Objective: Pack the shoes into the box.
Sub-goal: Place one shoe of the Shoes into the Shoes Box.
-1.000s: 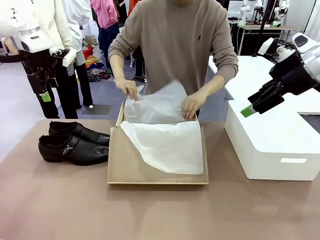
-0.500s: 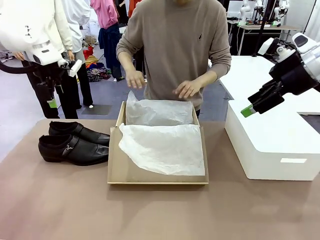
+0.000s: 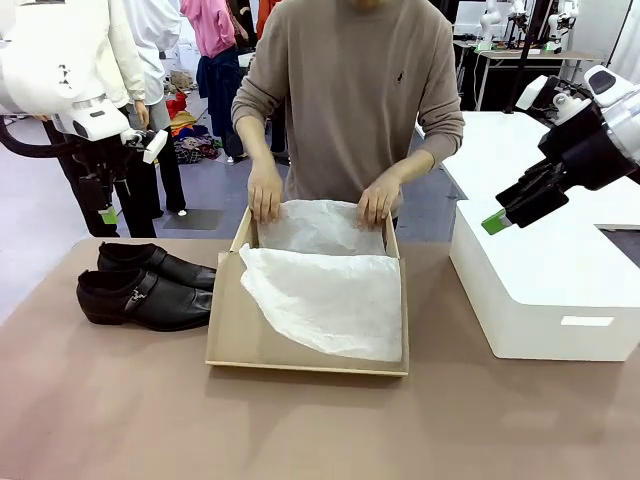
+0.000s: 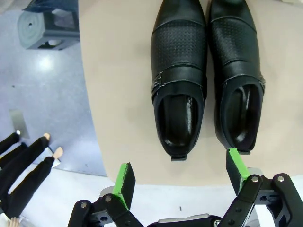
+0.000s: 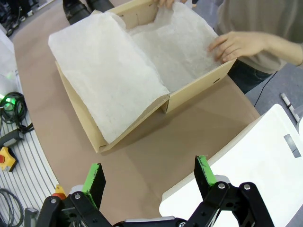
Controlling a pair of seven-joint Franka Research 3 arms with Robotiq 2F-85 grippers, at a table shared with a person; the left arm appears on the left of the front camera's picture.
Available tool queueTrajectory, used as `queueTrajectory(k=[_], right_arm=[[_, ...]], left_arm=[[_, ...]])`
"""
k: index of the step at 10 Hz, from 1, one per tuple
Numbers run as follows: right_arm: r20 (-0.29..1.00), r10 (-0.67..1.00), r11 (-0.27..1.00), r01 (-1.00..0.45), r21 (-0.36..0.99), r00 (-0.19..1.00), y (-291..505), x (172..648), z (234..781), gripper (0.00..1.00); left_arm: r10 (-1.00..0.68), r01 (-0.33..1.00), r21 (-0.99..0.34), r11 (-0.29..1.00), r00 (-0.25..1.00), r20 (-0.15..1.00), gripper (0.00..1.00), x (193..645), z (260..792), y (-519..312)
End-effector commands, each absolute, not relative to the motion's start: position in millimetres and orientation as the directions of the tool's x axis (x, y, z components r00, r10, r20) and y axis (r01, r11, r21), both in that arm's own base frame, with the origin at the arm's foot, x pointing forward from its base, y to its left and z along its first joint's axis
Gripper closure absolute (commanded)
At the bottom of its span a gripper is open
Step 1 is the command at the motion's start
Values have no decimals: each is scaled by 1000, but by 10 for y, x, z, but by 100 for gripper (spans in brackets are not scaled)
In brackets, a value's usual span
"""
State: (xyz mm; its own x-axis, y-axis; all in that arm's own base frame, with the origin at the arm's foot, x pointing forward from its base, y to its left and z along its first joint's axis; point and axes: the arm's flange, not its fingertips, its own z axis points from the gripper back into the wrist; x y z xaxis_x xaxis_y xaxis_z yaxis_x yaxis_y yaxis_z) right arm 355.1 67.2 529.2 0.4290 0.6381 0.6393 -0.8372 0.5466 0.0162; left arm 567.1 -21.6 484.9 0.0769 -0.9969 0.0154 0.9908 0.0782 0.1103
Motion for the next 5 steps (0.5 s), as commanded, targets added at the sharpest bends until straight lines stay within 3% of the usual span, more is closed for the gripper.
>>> queueTrajectory(k=[1,5], right_arm=[[648,632,542,-840,21,424,669,3565,5288,0],[648,632,542,-840,21,424,669,3565,5288,0]], left_arm=[[-997,990,111,83,82,16,0,5675,4854,-189],[-997,991,110,81,79,15,0,5672,4848,-202]])
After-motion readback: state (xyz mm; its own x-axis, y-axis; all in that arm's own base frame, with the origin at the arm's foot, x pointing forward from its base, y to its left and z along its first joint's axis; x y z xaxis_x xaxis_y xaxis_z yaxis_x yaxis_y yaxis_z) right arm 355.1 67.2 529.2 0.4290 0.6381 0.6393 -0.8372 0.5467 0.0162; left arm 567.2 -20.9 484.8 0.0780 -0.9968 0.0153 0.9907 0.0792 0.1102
